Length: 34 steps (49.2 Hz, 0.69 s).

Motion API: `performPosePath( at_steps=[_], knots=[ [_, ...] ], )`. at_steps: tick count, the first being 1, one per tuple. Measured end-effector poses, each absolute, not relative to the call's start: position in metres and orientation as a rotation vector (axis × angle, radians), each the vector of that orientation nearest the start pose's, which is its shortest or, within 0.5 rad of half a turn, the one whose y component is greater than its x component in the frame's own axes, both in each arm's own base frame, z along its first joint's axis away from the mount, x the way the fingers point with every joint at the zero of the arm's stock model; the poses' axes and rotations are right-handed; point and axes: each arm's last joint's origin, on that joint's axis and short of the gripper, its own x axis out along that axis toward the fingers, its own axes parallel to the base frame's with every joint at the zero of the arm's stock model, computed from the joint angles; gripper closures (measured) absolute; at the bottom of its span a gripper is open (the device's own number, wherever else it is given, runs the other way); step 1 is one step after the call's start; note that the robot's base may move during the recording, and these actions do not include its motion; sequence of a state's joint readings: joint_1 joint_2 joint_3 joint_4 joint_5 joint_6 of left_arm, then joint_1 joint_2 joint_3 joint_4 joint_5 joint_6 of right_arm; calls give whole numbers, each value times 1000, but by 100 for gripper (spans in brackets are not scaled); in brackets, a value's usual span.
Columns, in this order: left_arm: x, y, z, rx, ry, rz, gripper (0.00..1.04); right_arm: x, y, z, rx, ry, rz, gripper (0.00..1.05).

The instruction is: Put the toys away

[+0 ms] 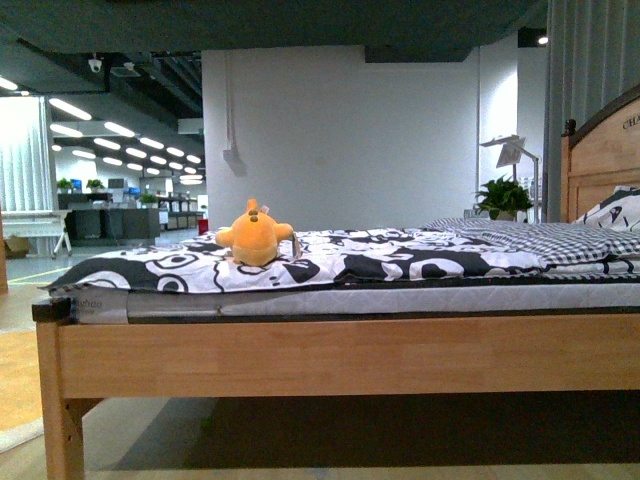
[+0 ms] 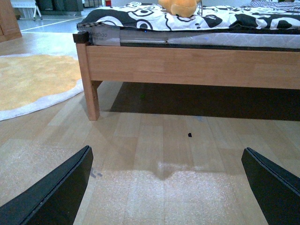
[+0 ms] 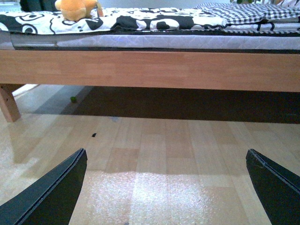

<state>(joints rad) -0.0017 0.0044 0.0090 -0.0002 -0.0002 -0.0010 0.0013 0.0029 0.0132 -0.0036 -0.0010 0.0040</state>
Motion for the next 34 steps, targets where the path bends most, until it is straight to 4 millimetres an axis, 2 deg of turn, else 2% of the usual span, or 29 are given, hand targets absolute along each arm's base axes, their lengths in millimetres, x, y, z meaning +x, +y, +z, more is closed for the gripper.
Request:
performPosePath(
  at_steps=[34],
  knots=[
    [97,0,166,-1,-5,-2,6,97,0,167,4,-7,2,0]
  ],
)
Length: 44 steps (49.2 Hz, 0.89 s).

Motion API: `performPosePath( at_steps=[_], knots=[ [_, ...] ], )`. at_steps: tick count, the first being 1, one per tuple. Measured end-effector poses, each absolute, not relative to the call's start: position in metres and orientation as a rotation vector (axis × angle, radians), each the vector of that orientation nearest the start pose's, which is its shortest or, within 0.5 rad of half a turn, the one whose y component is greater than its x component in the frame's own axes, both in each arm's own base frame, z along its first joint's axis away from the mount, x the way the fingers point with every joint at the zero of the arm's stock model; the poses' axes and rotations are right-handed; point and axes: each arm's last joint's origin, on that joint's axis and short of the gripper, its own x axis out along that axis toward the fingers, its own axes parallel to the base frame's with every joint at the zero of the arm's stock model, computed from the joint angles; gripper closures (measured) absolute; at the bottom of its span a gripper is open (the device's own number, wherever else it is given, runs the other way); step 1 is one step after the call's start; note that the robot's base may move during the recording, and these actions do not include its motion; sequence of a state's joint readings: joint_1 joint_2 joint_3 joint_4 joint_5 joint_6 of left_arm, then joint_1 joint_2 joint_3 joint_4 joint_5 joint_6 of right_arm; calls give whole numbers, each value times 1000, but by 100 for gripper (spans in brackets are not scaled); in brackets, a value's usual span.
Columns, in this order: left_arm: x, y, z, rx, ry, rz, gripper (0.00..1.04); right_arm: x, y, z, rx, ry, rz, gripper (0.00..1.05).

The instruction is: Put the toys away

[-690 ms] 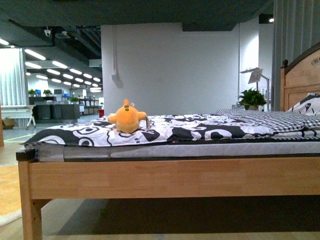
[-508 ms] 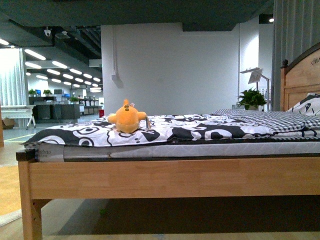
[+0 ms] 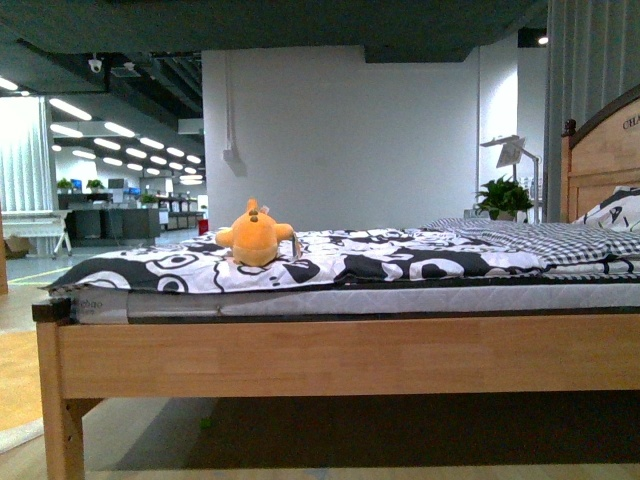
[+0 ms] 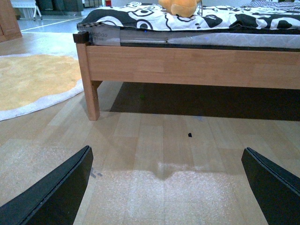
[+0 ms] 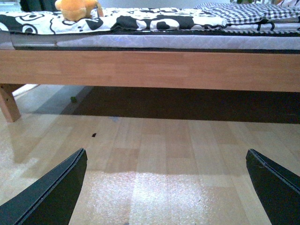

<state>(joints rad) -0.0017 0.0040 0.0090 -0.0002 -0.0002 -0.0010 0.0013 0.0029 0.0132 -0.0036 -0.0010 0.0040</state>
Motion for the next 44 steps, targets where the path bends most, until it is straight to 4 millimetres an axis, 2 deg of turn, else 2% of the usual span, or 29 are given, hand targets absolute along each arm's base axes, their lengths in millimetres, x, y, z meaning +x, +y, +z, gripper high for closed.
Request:
performPosePath(
  at_steps=[44],
  knots=[
    [97,0,166,-1,-5,-2,6,97,0,167,4,-7,2,0]
  ],
)
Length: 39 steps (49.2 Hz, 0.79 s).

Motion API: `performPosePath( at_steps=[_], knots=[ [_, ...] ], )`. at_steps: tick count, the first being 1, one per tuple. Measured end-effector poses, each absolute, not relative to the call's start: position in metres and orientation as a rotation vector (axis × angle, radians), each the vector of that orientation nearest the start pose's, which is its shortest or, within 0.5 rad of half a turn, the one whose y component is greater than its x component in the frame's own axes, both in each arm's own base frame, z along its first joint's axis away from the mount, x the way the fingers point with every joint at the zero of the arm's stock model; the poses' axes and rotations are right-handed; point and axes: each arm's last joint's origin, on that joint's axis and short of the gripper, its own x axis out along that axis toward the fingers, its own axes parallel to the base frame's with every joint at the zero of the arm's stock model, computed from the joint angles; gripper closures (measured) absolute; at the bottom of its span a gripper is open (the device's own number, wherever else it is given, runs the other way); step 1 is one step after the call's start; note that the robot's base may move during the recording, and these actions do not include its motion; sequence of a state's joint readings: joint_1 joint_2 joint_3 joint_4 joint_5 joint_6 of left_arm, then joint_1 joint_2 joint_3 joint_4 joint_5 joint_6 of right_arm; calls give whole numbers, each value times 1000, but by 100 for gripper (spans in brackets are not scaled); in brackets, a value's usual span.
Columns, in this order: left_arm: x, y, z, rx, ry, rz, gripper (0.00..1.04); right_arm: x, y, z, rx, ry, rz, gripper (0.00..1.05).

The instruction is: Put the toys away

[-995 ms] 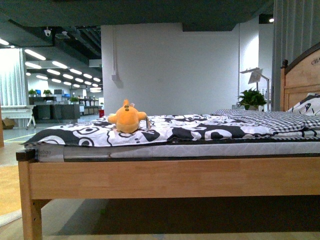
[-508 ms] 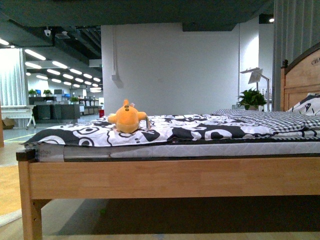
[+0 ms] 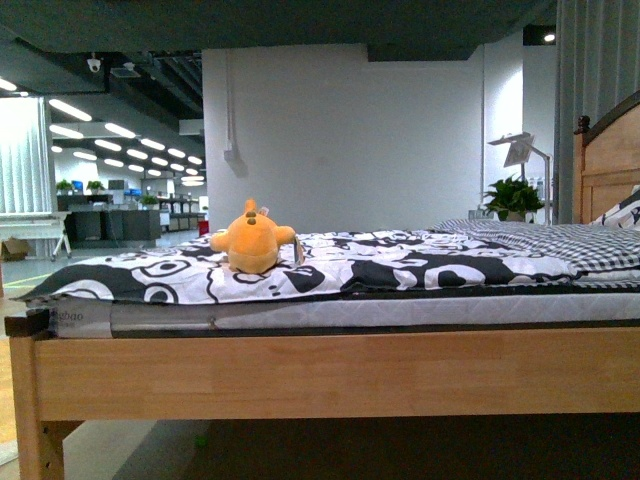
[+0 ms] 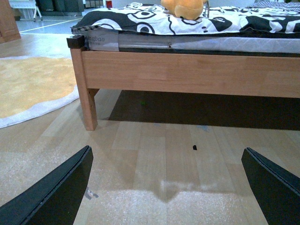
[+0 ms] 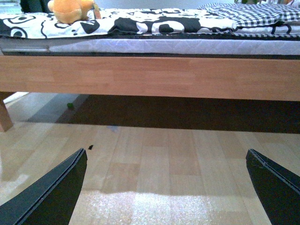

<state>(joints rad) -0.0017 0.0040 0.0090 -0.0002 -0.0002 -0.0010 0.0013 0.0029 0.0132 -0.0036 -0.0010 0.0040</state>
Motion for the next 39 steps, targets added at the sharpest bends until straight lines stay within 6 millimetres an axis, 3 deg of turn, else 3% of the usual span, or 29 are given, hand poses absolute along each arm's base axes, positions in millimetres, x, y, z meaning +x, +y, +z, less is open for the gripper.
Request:
performPosePath(
  at_steps=[39],
  knots=[
    [97,0,166,-1,-5,-2,6,97,0,167,4,-7,-1,0]
  ],
)
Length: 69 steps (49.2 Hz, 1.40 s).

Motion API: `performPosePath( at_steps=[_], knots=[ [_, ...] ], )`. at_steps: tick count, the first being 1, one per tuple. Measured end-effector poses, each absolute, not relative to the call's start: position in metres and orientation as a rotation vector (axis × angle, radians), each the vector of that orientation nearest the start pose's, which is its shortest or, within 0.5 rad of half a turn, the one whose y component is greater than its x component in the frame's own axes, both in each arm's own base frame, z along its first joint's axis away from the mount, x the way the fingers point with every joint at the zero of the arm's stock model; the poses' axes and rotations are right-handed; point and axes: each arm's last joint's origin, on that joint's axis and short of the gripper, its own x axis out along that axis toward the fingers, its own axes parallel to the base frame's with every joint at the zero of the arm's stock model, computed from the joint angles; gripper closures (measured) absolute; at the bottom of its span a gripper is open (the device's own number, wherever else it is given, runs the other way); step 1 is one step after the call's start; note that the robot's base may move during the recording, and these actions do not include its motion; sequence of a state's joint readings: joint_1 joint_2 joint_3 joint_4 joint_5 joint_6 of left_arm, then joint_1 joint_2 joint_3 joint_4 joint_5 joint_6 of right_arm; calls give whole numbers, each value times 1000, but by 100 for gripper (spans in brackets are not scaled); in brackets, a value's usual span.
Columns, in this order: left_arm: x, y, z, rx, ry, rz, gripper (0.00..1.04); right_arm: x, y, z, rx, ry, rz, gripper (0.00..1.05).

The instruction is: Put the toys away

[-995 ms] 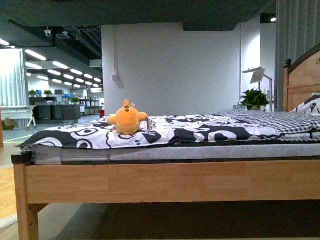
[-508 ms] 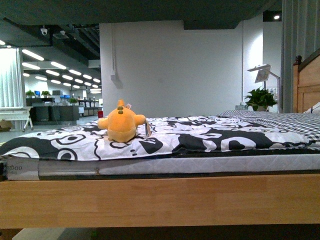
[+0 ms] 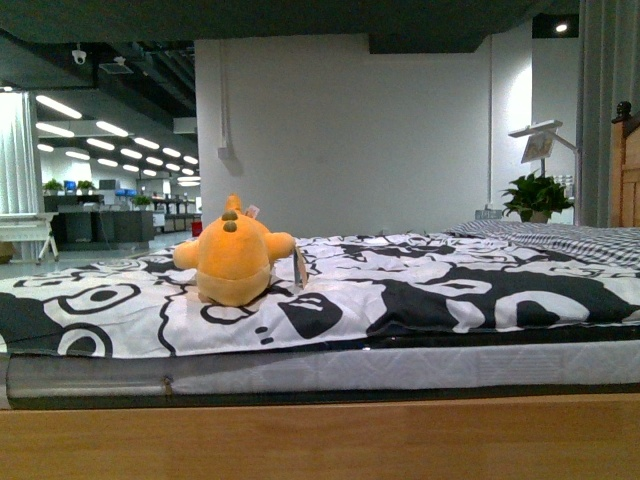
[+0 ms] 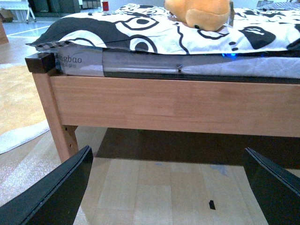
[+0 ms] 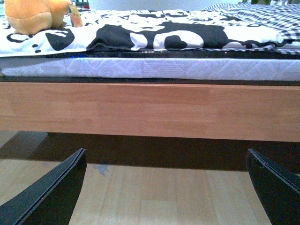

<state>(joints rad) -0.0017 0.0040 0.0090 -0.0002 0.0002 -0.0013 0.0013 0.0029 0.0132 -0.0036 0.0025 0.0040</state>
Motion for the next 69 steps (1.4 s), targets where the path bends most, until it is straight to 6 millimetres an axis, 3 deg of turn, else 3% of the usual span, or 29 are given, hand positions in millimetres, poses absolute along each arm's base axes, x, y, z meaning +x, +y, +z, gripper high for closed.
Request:
performPosePath(
  at_steps=[48,52,56,60,69],
  knots=[
    [97,0,166,-1,-4,-2,6,97,0,167,4,-5,5,0],
    [97,0,166,-1,-4,-2,6,99,-2,167,136,115,50,0],
    [97,0,166,-1,-4,-2,6,99,-7,185,192,73,27,0],
    [97,0,166,-1,-4,-2,6,101,-12,216,201,-19,31,0],
    [97,0,166,-1,-4,-2,6,135,-14,260,186,-105,38,0]
  ],
)
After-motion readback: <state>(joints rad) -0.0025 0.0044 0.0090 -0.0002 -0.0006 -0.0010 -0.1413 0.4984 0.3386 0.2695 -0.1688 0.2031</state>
